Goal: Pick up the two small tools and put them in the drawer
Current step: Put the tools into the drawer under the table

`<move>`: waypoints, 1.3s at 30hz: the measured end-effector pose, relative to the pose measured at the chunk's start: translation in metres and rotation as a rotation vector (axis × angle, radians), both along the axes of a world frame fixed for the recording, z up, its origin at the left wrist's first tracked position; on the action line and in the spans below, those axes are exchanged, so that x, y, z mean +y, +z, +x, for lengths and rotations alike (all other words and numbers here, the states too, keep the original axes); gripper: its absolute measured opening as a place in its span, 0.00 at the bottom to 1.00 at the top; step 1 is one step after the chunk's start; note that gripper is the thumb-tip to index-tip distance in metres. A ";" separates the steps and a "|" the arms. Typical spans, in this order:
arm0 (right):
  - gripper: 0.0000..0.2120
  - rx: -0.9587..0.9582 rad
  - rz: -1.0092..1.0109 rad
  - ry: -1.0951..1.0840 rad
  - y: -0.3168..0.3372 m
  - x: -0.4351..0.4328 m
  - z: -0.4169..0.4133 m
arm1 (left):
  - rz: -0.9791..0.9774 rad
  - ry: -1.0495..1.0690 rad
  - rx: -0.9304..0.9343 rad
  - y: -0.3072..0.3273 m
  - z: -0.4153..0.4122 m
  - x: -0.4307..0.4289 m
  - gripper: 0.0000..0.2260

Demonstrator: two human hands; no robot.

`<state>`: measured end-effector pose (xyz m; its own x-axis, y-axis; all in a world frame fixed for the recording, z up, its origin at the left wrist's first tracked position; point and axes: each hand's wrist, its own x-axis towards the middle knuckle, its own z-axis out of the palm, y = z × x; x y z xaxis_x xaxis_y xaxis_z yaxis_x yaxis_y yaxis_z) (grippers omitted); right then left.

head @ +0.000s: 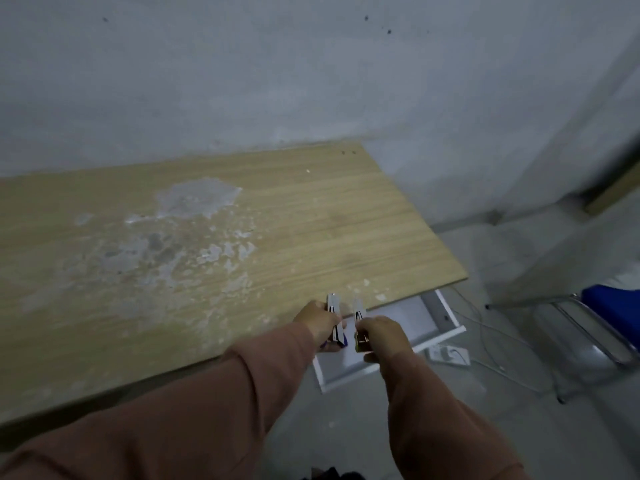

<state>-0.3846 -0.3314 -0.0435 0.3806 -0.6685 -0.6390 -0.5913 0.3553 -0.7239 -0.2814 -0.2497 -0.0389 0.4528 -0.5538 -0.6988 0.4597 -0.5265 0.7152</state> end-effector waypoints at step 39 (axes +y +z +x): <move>0.22 0.183 -0.498 -0.314 -0.092 -0.014 -0.044 | 0.357 -0.059 -0.297 -0.095 -0.037 -0.051 0.10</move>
